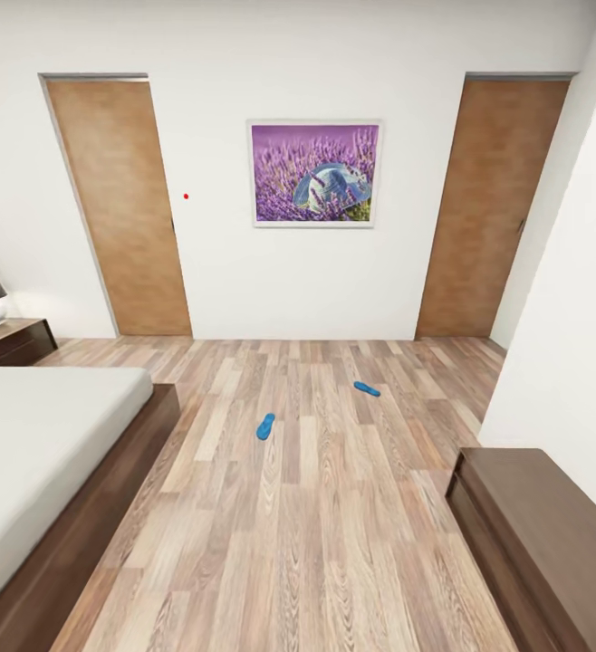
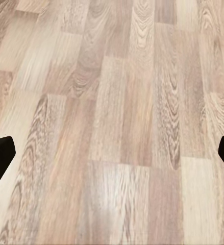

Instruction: In the bedroom, move the book from the bed onto either nightstand, and place the two sandals side by side next to the bed.

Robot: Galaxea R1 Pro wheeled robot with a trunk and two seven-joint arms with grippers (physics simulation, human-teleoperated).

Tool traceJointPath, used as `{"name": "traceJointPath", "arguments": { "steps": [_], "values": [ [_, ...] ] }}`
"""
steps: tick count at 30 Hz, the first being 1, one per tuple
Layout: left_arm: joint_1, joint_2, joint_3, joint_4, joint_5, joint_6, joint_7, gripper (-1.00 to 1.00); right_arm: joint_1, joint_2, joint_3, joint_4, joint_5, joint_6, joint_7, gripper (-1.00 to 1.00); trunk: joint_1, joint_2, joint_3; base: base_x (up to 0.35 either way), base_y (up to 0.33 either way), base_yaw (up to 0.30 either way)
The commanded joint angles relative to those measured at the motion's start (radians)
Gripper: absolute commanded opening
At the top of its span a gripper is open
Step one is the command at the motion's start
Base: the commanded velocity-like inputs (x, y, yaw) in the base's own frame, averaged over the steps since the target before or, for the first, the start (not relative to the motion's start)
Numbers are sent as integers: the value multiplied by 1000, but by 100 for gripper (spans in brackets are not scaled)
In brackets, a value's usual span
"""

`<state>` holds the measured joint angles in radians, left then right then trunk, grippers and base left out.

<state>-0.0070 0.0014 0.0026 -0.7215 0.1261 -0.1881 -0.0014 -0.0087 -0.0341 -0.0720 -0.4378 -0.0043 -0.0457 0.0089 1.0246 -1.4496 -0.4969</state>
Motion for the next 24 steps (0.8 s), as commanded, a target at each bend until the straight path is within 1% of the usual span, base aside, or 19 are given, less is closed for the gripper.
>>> {"name": "traceJointPath", "arguments": {
  "steps": [1,10,24],
  "values": [
    [-1,0,-1,1,9,-3,0,100,-1,0,-3,1,-1,-3,1,100,0,0,-1,247,67,0],
    [-1,0,-1,1,9,-2,0,100,-1,0,-3,1,-2,-3,0,100,0,0,-1,260,113,0],
    [-1,0,-1,1,9,-2,0,100,-1,0,-2,1,-1,-3,1,100,0,0,-1,276,7,0]
  ]
}}
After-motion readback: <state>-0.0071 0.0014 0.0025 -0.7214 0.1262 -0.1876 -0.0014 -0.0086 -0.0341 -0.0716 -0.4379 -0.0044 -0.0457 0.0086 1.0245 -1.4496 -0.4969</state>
